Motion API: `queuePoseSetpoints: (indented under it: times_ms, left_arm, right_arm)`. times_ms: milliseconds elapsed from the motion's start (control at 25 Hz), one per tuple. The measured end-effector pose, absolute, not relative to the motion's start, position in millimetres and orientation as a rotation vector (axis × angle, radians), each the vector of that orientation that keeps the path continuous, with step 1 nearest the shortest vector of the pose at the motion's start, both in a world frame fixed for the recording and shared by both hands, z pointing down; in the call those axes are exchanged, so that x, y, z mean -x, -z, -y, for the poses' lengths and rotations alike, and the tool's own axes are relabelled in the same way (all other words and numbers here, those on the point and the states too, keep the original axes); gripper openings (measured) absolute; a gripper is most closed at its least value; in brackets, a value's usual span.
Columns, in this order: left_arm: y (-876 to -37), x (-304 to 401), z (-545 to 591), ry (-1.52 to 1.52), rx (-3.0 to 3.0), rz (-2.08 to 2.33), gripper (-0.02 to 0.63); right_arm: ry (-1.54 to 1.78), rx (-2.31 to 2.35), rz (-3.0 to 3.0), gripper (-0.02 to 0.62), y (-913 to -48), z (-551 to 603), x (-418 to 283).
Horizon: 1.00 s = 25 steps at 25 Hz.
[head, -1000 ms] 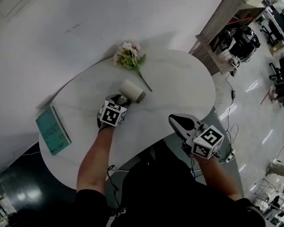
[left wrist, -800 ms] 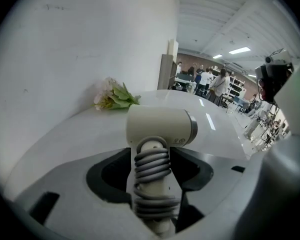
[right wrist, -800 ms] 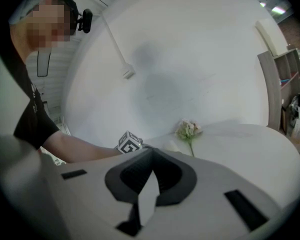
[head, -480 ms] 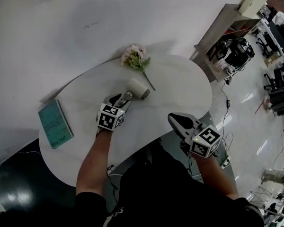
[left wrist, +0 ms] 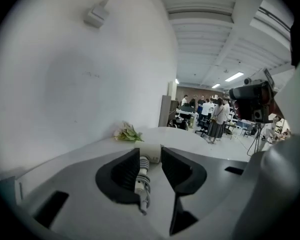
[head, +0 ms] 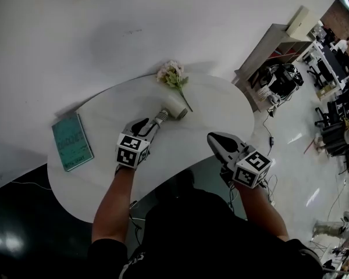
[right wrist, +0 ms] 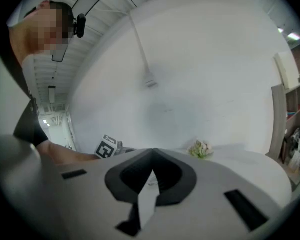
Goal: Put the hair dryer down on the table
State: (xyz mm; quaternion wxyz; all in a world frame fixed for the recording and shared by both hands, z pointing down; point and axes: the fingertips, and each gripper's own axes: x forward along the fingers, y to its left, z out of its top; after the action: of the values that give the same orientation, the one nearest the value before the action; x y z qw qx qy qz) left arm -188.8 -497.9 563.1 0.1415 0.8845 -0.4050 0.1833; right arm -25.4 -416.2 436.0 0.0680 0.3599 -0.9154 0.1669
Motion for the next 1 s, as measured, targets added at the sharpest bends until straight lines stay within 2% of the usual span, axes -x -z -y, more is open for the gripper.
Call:
queuePoseSetpoints:
  times_ms: [200,320,400,600,1000]
  left_arm:
    - [-531.9,199.6,477.9,-0.443,-2.568,1.209,0.107]
    - [-510.9,203.4,468.4,-0.372,-2.585,1.249,0.049]
    - [-496.7,205.1,463.2,-0.321,-2.589,1.279,0.034]
    - [-471.5,198.4,451.0,-0.264,-2.573,1.364,0.011]
    - [-417.5,150.5,434.6,-0.116,-2.540,1.503,0.008]
  right_arm:
    - [-0.439,-1.079,2.797,0.006,-414.8,412.1,29.0]
    - [-0.405,-1.058,2.826,0.006,-405.7,411.4,28.7]
    - [-0.354,-1.045,2.830,0.006,-400.6,411.5,26.5]
    - [-0.250,-1.048,2.853,0.006,-384.4,412.2,4.8]
    - [-0.170,-1.042,2.955,0.005,-350.8,429.5,-74.4]
